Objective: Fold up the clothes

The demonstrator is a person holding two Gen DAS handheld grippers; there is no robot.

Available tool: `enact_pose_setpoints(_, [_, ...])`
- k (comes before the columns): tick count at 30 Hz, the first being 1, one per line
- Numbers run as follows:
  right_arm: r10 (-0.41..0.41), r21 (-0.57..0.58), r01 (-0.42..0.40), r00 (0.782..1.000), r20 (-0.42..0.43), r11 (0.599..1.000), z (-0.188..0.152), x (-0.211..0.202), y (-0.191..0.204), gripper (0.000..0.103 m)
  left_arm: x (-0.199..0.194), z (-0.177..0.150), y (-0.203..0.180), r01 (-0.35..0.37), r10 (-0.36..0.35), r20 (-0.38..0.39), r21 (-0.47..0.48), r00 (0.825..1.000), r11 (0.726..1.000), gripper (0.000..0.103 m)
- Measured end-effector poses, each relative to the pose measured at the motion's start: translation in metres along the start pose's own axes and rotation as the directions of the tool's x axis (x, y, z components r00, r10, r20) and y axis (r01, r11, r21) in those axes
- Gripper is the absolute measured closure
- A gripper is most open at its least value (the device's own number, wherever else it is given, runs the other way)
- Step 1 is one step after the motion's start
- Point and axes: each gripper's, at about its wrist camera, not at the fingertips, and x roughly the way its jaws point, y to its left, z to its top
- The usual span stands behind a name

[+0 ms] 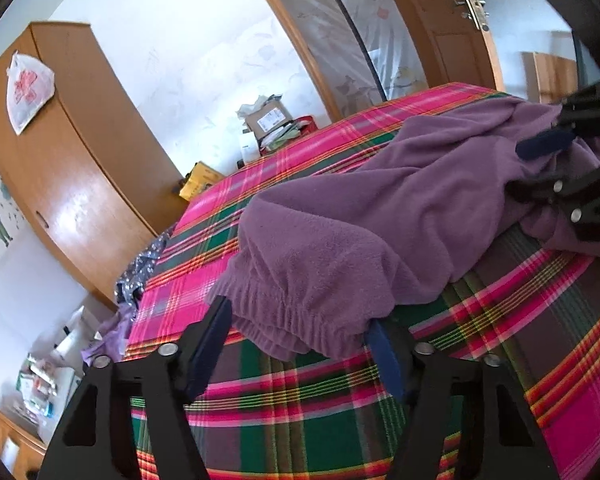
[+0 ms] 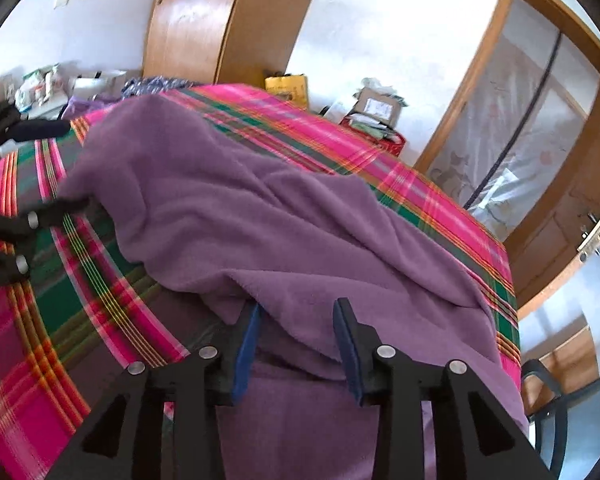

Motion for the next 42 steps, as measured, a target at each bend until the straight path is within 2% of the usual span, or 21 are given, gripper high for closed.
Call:
enact_pose_setpoints(3, [-0.003, 0.006, 0.003, 1.0, -0.011, 1.0, 0.0, 0.006, 0.0, 0.065, 0.003, 0.004, 0.007, 0.029, -0.029, 0.001, -0.033, 1.0, 0.999, 0.05])
enact_pose_setpoints(5, [0.012, 0.026, -0.012, 1.0, -0.01, 1.0, 0.001, 0.008, -0.004, 0.075, 0.007, 0.005, 0.014, 0.051, -0.051, -0.005, -0.067, 0.999, 0.996, 0.055])
enact_pose_setpoints(6, [0.021, 0.042, -0.021, 1.0, -0.006, 0.999, 0.002, 0.008, -0.007, 0.085, 0.009, 0.006, 0.018, 0.061, -0.062, -0.007, -0.082, 0.998, 0.995, 0.062])
enact_pose_setpoints(8, [0.027, 0.075, -0.028, 1.0, 0.008, 0.997, 0.002, 0.005, -0.012, 0.097, 0.014, 0.006, 0.023, 0.063, -0.066, -0.024, -0.102, 0.998, 0.993, 0.074])
enact_pose_setpoints(14, [0.066, 0.2, -0.078, 0.996, 0.067, 0.977, 0.001, -0.02, -0.034, 0.099, 0.019, 0.008, 0.047, 0.056, -0.062, -0.03, -0.174, 0.998, 0.983, 0.085])
enact_pose_setpoints(19, [0.096, 0.261, -0.128, 0.986, 0.133, 0.957, 0.0, -0.056, -0.041, 0.099, 0.018, 0.011, 0.069, 0.011, -0.015, -0.018, -0.205, 1.0, 0.979, 0.086])
enact_pose_setpoints(23, [0.106, 0.254, -0.143, 0.982, 0.153, 0.957, 0.002, -0.075, -0.036, 0.099, 0.017, 0.007, 0.08, -0.004, -0.001, -0.023, -0.229, 1.0, 0.973, 0.086])
enact_pose_setpoints(32, [0.124, 0.248, -0.156, 0.983, 0.138, 0.956, -0.016, -0.095, -0.013, 0.099, 0.018, -0.014, 0.078, 0.032, -0.048, -0.055, -0.261, 0.997, 0.965, 0.087])
enact_pose_setpoints(42, [0.115, 0.261, -0.168, 0.972, 0.206, 0.951, 0.0, -0.111, -0.013, 0.099, 0.011, 0.003, 0.098, 0.034, -0.036, 0.0, -0.32, 0.999, 0.947, 0.089])
